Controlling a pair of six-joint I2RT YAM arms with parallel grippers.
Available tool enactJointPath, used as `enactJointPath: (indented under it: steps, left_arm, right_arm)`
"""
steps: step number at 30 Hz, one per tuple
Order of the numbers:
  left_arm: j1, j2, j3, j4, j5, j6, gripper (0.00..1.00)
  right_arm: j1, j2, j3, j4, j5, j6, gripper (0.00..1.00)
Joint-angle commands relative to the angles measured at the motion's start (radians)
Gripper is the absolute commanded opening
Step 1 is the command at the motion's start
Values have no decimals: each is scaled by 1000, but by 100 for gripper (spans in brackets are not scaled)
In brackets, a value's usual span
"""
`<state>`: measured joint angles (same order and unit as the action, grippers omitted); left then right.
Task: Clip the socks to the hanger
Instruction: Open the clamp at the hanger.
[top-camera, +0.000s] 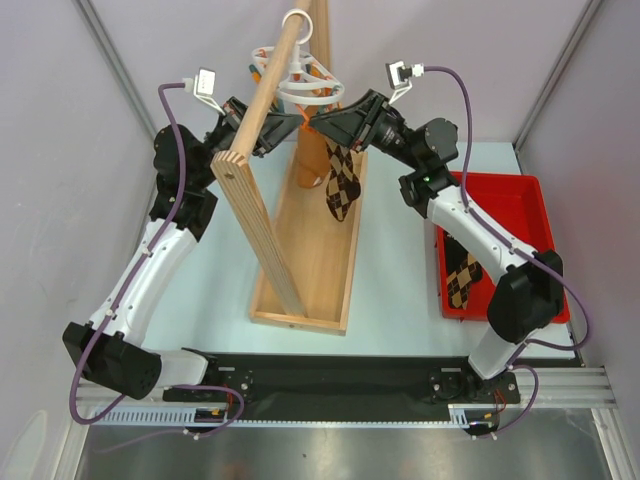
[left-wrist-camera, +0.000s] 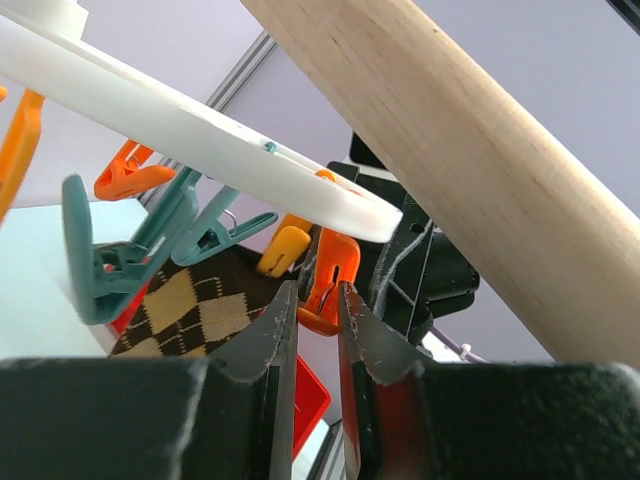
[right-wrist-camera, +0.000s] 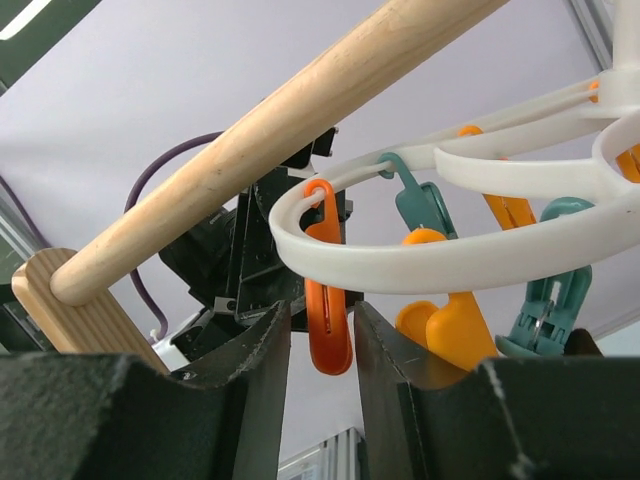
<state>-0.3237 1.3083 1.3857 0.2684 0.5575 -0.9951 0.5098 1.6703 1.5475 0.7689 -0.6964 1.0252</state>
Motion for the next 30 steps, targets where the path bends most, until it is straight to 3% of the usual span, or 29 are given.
enactJointPath:
  steps: [1, 6, 9, 12, 14, 15, 16, 21, 26, 30]
  left_arm:
    - [5, -49, 4, 57, 50, -16, 10]
    - [6, -50, 3, 58, 53, -20, 10]
    - [8, -50, 1, 60, 51, -23, 10]
    - [9, -50, 0, 55, 48, -22, 11]
    - [9, -58, -4, 34, 36, -13, 26]
    - [9, -63, -11, 29, 18, -10, 38]
    - [11, -78, -17, 25, 9, -5, 43]
    - [14, -158, -62, -133, -116, 81, 61]
    - [20, -222, -86, -215, -238, 127, 63]
    - [29, -204, -60, -244, -246, 93, 61]
  right_arm:
    - [9, 16, 48, 47, -26, 18, 36]
    - [15, 22, 54, 47, -34, 13, 34]
    - [16, 25, 59, 40, -35, 6, 28]
    - [19, 32, 74, 37, -48, 1, 15]
    - [29, 39, 85, 32, -55, -23, 0]
    - [33, 36, 95, 2, -54, -42, 0]
    - [36, 32, 102, -20, -49, -71, 0]
    - [79, 3, 154, -265, 17, -342, 0]
    - [122, -35, 192, -460, 147, -612, 0]
    - [173, -63, 195, -566, 260, -835, 0]
